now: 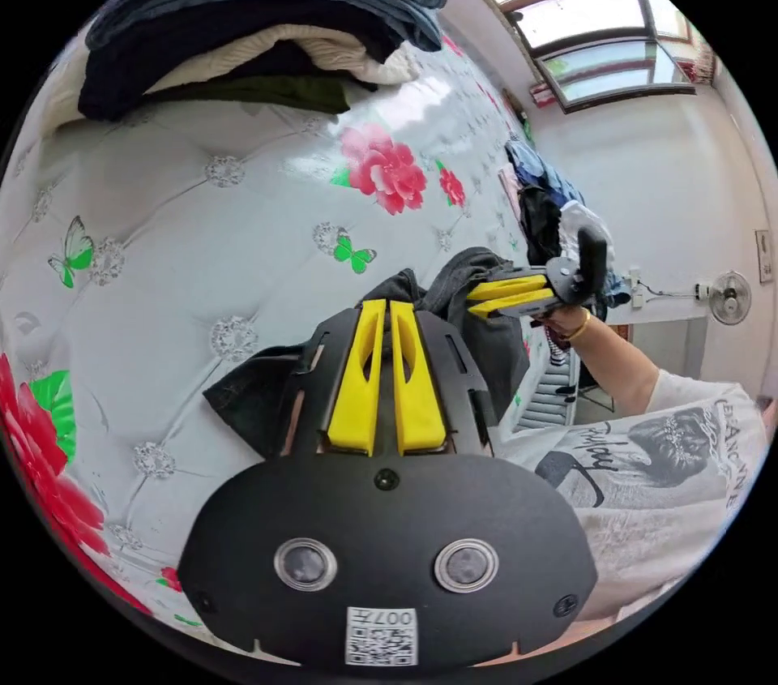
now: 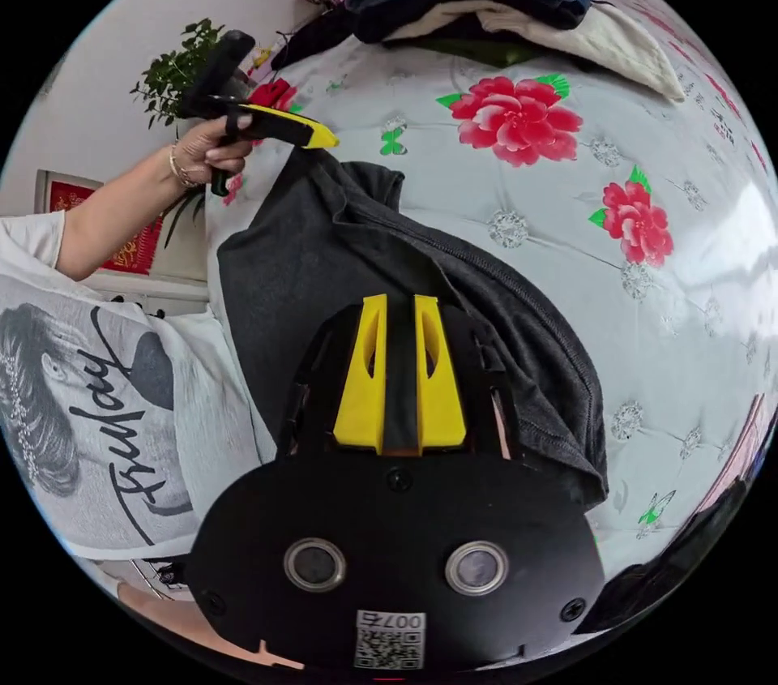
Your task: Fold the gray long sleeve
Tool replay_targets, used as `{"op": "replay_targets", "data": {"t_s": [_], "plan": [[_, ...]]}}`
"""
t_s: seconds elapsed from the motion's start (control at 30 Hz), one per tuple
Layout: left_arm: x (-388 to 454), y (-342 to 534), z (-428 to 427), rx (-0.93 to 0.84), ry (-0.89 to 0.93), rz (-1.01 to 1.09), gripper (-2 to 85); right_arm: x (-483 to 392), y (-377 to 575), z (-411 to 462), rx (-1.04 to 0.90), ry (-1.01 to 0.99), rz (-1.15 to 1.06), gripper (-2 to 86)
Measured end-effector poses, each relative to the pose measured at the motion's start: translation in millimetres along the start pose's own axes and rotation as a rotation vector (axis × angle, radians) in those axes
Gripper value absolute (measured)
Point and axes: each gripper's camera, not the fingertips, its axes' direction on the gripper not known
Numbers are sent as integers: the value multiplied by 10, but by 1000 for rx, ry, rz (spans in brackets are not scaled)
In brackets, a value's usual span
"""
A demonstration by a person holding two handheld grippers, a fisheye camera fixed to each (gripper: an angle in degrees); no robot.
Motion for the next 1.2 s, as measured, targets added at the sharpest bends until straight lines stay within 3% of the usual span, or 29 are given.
{"op": "replay_targets", "data": {"t_s": [0.1, 0.23, 0.37, 0.5, 0.67, 0.77, 0.87, 0.97, 1.13, 1.2], "plan": [[259, 17, 278, -142, 19, 97, 12, 391, -67, -253, 133, 97, 185, 2], [420, -42, 561, -228, -209, 141, 16, 729, 58, -617, 296, 74, 344, 4], [80, -286, 238, -51, -246, -36, -4, 593, 279, -647, 281, 69, 298, 9], [-214, -412, 48, -16, -329, -183, -8, 502, 685, -596, 246, 20, 327, 24], [428, -94, -265, 124, -114, 37, -8, 562, 1686, -813, 369, -23, 581, 44], [741, 96, 84, -47, 34, 135, -7, 658, 2514, -849, 477, -109, 810, 57], [746, 26, 495, -216, -76, 143, -7, 723, 3085, -781, 489, -157, 973, 69], [535, -300, 471, -257, -126, 80, -9, 740, 3318, -828, 518, -177, 1026, 78], [220, -677, -550, 92, -157, -166, -9, 754, 3480, -922, 563, -186, 1050, 85], [281, -601, -840, 142, -122, -184, -8, 767, 3589, -906, 573, -189, 1094, 88]]}}
